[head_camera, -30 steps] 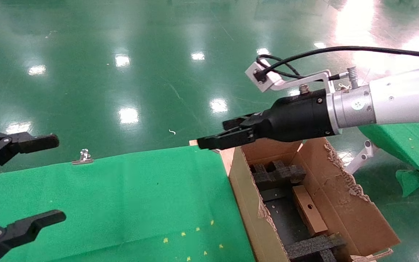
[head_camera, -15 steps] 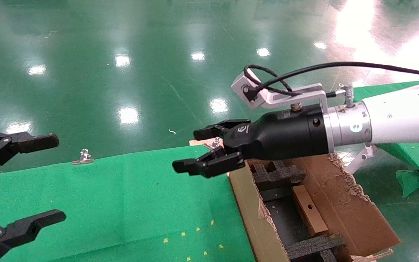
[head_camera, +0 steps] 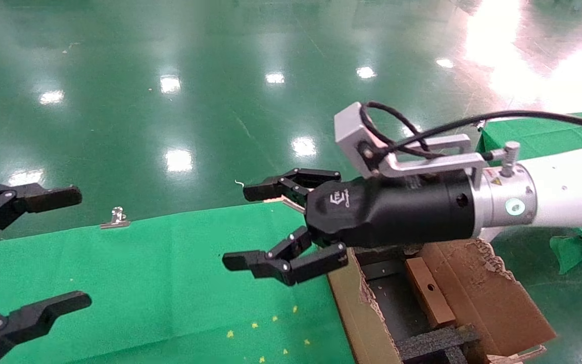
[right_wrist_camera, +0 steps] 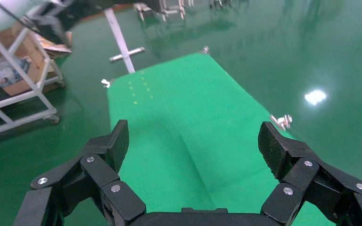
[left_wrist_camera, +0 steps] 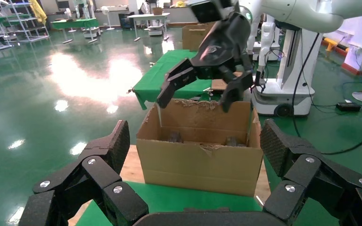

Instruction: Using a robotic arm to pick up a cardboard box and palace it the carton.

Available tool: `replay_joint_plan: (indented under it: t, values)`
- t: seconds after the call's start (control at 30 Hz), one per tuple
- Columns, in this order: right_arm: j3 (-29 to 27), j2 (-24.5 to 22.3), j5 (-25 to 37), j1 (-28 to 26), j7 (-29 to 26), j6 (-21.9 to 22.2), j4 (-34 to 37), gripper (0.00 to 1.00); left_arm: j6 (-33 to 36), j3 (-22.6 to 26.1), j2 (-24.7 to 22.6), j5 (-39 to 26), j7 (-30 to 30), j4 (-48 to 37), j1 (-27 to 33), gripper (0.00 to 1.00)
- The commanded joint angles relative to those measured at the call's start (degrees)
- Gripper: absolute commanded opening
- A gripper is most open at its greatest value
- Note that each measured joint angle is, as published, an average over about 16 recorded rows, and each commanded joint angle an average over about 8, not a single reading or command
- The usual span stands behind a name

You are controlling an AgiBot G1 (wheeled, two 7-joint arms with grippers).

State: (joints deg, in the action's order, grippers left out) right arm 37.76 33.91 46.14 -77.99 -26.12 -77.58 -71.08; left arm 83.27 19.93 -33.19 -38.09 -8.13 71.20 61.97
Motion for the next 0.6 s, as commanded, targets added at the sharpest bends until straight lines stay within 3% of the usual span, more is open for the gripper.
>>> replay_joint_plan:
  t: [0.03,0.6]
  values:
    - [-2.56,0.13,-0.50,1.93,1.81,-0.95,-0.29,1.00,0.00,0.00,0.00,0.00,0.00,0.00,0.00,1.00]
    - [-22.47,1.15,-4.42,16.96,15.68,-8.36,-2.54,1.00,-0.01,0.00,0.00,0.01,0.00,-0.01,-0.01,1.00]
